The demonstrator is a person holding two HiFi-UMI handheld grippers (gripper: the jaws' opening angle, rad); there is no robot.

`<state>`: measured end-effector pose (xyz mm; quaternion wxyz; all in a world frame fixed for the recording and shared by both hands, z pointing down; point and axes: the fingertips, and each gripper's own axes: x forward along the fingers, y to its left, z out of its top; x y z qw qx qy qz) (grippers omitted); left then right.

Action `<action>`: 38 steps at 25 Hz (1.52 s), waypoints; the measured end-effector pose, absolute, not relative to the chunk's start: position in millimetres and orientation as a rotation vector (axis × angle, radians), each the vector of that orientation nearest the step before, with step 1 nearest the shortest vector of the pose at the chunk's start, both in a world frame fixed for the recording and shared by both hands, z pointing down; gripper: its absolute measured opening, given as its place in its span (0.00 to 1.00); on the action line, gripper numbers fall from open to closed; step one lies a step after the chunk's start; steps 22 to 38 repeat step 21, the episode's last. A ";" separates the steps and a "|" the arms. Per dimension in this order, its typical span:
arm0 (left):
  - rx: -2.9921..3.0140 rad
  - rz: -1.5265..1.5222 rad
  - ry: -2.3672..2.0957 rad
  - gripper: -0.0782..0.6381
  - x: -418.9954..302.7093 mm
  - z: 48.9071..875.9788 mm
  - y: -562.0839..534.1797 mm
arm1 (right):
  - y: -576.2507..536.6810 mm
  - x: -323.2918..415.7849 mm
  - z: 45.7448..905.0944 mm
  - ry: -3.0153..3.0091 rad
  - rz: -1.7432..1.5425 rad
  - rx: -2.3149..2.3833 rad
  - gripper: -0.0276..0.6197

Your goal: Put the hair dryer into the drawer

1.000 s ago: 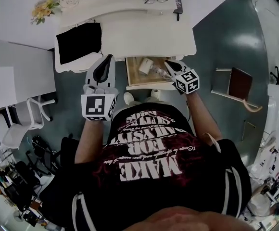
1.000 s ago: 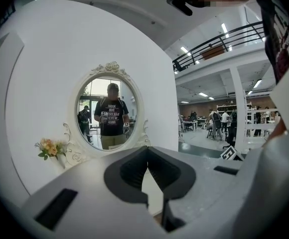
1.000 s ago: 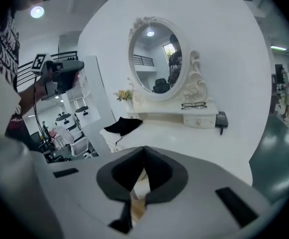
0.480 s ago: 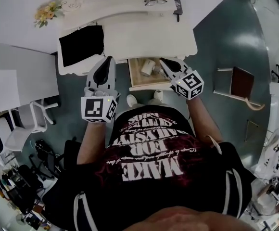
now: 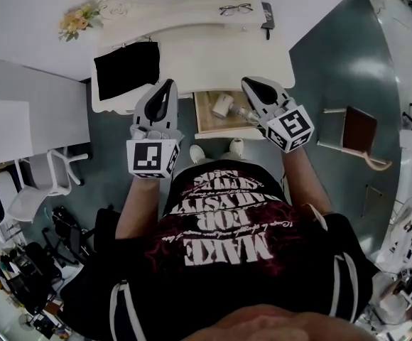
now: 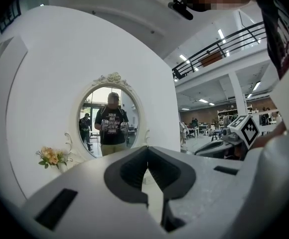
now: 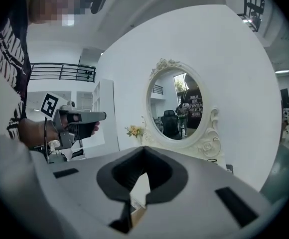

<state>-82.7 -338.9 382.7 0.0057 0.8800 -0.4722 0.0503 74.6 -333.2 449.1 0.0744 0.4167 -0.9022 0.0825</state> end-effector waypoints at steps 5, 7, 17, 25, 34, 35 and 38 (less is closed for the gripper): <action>2.744 0.141 -1.506 0.12 -87.0 377.9 -346.3 | -337.4 74.1 432.4 -2.725 0.218 1.255 0.05; 2.739 0.140 -1.507 0.12 -87.4 378.5 -348.4 | -338.9 73.4 426.7 -2.736 0.211 1.253 0.05; 2.753 0.144 -1.485 0.12 -72.3 378.6 -352.7 | -338.3 78.8 414.2 -2.775 0.179 1.222 0.05; 2.765 0.153 -1.482 0.12 -62.8 377.2 -356.3 | -340.4 86.9 413.0 -2.783 0.181 1.213 0.05; 2.765 0.153 -1.482 0.12 -62.8 377.2 -356.3 | -340.4 86.9 413.0 -2.783 0.181 1.213 0.05; 2.765 0.153 -1.482 0.12 -62.8 377.2 -356.3 | -340.4 86.9 413.0 -2.783 0.181 1.213 0.05; 2.765 0.153 -1.482 0.12 -62.8 377.2 -356.3 | -340.4 86.9 413.0 -2.783 0.181 1.213 0.05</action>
